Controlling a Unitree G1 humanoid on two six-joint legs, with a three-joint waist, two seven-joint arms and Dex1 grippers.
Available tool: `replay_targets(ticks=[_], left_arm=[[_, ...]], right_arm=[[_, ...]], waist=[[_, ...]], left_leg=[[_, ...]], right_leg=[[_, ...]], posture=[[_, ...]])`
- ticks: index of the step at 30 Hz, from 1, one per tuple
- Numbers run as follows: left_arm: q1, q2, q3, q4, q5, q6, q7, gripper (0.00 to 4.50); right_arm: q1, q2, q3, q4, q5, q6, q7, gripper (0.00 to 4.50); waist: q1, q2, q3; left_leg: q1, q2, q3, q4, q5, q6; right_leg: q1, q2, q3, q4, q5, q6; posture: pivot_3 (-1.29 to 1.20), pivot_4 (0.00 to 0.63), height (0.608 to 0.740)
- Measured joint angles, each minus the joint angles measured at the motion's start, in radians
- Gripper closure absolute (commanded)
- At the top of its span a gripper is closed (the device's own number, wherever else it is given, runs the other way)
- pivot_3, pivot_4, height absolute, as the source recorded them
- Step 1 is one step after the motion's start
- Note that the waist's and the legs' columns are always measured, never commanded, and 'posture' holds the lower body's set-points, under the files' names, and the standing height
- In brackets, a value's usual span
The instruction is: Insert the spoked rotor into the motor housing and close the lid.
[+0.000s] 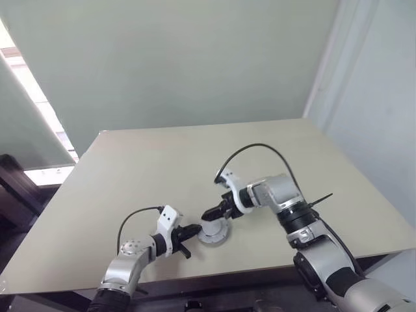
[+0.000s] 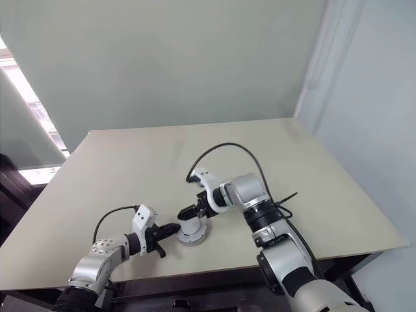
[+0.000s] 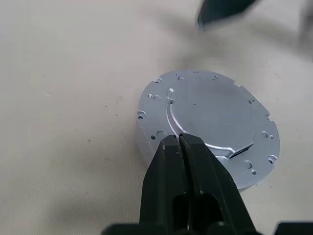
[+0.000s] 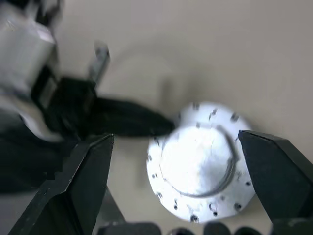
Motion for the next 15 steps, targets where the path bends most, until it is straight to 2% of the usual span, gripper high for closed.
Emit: replay_targets(ticks=[8,15], left_arm=[[-0.005,0.001,0.0,0.002,0.006,0.001,-0.008,4.5],[-0.001,0.008,0.003,-0.012,0.006,0.017,-0.007,4.5]], right_arm=[[-0.012,-0.066,-0.329,0.268,0.115,0.033,-0.147,0.02],[0.01,-0.064,-0.456,0.449,0.189,-0.005,-0.184,0.02]], waist=[[-0.001,0.0,0.0],[-0.002,0.001,0.0]], left_leg=[[-0.001,-0.001,0.001,0.0,0.0,0.0],[-0.001,0.0,0.003,-0.002,0.0,0.001]], right_leg=[[0.0,0.0,0.002,-0.001,0.0,0.0],[-0.001,0.001,0.004,-0.001,0.0,0.0]], posture=[[0.0,0.0,0.74],[0.0,0.0,0.74]])
